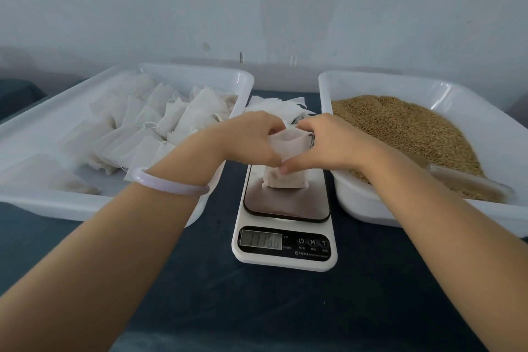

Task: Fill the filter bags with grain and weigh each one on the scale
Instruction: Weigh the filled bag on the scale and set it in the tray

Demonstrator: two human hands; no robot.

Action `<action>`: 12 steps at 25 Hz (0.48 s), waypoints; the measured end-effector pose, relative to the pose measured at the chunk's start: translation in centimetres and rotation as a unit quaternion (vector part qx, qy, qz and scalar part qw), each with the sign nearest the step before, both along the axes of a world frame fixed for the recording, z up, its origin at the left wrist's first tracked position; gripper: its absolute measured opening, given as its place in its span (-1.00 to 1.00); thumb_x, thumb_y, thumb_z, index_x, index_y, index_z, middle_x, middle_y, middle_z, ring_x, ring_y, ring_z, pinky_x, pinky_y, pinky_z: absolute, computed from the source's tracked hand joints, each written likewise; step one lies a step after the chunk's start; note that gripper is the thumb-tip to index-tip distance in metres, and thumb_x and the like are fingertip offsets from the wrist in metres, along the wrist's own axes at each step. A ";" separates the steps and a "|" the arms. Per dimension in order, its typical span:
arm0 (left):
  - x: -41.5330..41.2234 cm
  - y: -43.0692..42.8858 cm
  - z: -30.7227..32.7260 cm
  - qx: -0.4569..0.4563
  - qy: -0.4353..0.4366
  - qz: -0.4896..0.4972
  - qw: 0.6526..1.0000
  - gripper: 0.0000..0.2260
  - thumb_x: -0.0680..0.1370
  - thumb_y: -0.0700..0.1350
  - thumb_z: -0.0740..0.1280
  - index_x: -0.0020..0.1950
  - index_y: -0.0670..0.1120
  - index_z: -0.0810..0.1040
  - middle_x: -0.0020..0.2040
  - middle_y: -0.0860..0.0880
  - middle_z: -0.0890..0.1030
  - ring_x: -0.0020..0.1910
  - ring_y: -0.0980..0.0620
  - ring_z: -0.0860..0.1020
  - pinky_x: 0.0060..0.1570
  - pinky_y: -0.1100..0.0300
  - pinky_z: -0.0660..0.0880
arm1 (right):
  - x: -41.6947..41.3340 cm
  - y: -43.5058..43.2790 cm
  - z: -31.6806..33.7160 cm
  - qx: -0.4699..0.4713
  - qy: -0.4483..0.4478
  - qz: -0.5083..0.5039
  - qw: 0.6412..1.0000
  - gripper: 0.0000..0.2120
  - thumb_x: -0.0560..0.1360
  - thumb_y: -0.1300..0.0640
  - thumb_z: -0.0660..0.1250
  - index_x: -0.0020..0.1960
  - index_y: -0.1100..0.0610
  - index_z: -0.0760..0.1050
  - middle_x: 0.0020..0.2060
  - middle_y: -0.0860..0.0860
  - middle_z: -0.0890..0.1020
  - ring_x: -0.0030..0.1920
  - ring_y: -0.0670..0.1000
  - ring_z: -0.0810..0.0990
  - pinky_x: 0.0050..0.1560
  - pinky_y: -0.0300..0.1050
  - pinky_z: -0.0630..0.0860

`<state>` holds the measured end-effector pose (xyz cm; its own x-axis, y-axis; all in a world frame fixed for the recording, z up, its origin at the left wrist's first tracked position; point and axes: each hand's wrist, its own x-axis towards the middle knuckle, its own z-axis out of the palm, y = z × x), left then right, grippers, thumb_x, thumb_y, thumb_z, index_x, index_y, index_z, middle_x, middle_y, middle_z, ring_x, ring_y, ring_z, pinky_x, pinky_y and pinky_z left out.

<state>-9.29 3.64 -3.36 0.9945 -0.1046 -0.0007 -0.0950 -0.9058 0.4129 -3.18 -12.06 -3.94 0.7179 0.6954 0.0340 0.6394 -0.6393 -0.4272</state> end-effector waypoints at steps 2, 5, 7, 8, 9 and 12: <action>-0.2 0.3 0.2 -0.112 0.001 0.006 0.994 -0.81 0.41 -0.19 0.41 -0.09 0.05 0.50 -0.18 0.16 0.57 -0.23 0.21 0.53 -0.26 0.41 0.45 | 0.1 -0.1 0.0 0.028 0.029 0.000 0.999 -0.59 0.10 -0.25 0.55 -0.22 -0.10 0.46 -0.29 -0.18 0.47 -0.32 -0.21 0.43 -0.37 -0.22 0.24; -0.4 0.4 0.2 -0.181 0.003 0.011 0.983 -0.76 0.42 -0.19 0.42 0.04 0.03 0.54 -0.07 0.13 0.64 -0.10 0.17 0.59 -0.06 0.27 0.51 | 0.1 -0.2 -0.1 0.044 0.038 -0.004 0.998 -0.57 0.08 -0.27 0.54 -0.17 -0.12 0.51 -0.30 -0.21 0.50 -0.31 -0.24 0.46 -0.35 -0.24 0.26; -0.4 0.4 0.1 -0.166 0.003 0.007 0.986 -0.76 0.41 -0.17 0.43 0.03 0.03 0.54 -0.09 0.15 0.63 -0.13 0.21 0.58 -0.08 0.30 0.49 | 0.1 -0.2 -0.2 0.036 0.035 -0.010 0.999 -0.57 0.08 -0.27 0.54 -0.18 -0.12 0.51 -0.29 -0.21 0.50 -0.31 -0.24 0.46 -0.36 -0.24 0.26; -0.3 0.3 0.0 -0.159 0.002 0.005 0.987 -0.77 0.41 -0.16 0.44 0.03 0.03 0.55 -0.10 0.16 0.63 -0.16 0.24 0.57 -0.10 0.33 0.48 | 0.1 -0.2 -0.3 0.034 0.038 -0.010 0.999 -0.57 0.08 -0.27 0.54 -0.17 -0.11 0.52 -0.28 -0.21 0.50 -0.30 -0.24 0.46 -0.36 -0.23 0.27; -0.3 0.3 0.0 -0.155 0.001 0.003 0.988 -0.77 0.40 -0.15 0.44 0.02 0.03 0.55 -0.13 0.17 0.62 -0.19 0.28 0.56 -0.14 0.39 0.47 | 0.0 -0.2 -0.3 0.035 0.042 -0.010 0.998 -0.56 0.08 -0.26 0.55 -0.15 -0.11 0.53 -0.27 -0.21 0.50 -0.29 -0.24 0.47 -0.35 -0.23 0.28; -0.4 0.3 -0.1 -0.154 -0.004 0.003 0.988 -0.80 0.39 -0.15 0.45 -0.07 0.09 0.53 -0.21 0.21 0.60 -0.31 0.38 0.52 -0.29 0.52 0.38 | 0.1 -0.2 -0.4 0.042 0.051 -0.011 0.998 -0.57 0.10 -0.23 0.56 -0.14 -0.08 0.55 -0.27 -0.19 0.52 -0.28 -0.22 0.48 -0.33 -0.22 0.30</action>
<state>-9.74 3.97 -3.41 0.9950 -0.0920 0.0384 -0.0940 -0.7382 0.6679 -3.05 -12.29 -4.34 0.7350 0.6778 0.0176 0.5764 -0.6109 -0.5427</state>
